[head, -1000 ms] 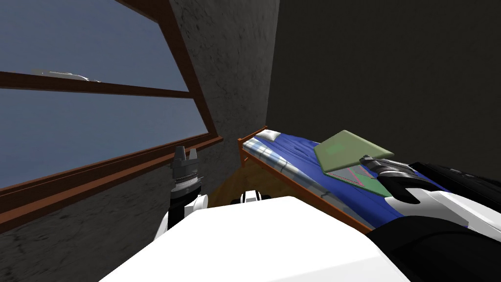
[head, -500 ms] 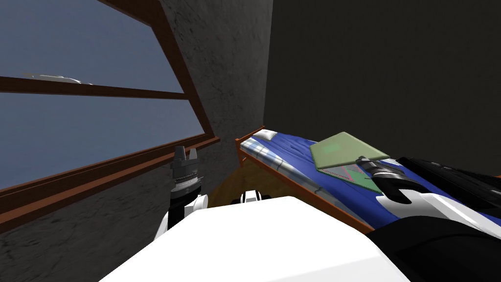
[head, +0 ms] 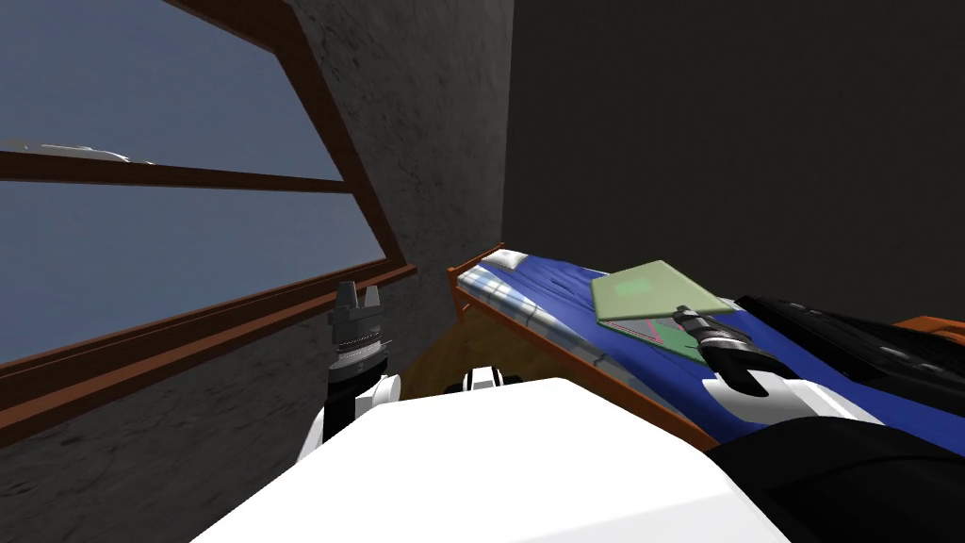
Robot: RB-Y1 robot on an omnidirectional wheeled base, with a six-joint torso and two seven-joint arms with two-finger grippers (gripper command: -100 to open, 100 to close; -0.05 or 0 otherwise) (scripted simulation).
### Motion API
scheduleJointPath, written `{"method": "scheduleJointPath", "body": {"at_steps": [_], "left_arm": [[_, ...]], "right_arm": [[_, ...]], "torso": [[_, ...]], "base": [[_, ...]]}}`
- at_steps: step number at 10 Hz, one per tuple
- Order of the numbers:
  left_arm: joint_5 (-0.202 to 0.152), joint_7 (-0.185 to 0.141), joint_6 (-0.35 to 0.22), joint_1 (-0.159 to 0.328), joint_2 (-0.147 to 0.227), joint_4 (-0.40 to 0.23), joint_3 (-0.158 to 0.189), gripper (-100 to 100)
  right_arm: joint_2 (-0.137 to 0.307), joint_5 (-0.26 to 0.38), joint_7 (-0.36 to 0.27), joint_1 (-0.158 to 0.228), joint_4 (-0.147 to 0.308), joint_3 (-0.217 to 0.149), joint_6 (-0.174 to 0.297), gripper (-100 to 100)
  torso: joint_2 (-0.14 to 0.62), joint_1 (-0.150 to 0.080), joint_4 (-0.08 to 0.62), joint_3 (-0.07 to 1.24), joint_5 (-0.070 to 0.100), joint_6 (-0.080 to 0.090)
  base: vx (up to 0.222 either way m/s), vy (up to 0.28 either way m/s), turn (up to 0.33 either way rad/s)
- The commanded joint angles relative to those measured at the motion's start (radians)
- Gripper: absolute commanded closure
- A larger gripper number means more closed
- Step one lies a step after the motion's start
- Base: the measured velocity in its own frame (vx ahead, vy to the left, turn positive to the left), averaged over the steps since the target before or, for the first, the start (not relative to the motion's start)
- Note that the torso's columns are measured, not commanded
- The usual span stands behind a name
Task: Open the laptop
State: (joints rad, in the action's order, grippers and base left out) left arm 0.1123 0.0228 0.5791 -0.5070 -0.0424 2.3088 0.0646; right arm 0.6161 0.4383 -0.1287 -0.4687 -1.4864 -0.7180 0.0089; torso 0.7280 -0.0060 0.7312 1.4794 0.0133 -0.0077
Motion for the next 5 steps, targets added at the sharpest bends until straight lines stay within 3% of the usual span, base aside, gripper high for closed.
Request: {"method": "scheduleJointPath", "body": {"at_steps": [1,4,5], "left_arm": [[0.000,0.000,0.000,0.000,0.000,0.000,0.000,0],[0.000,0.000,0.000,0.000,0.000,0.000,0.000,0],[0.000,0.000,0.000,0.000,0.000,0.000,0.000,0]], "right_arm": [[-0.050,0.001,-0.006,0.054,0.045,0.021,-0.041,100],[-0.142,-0.007,-0.011,0.133,0.095,0.023,-0.111,100],[-0.124,0.003,-0.020,0.134,0.087,0.005,-0.092,100]], "torso": [[-0.002,-0.002,0.000,0.001,0.000,-0.002],[-0.004,-0.004,-0.001,0.002,0.003,-0.006],[-0.006,-0.004,-0.002,0.003,0.003,-0.007]], "base": [[-0.022,-0.035,-0.043],[-0.035,-0.076,-0.087],[-0.035,-0.026,-0.040]]}}
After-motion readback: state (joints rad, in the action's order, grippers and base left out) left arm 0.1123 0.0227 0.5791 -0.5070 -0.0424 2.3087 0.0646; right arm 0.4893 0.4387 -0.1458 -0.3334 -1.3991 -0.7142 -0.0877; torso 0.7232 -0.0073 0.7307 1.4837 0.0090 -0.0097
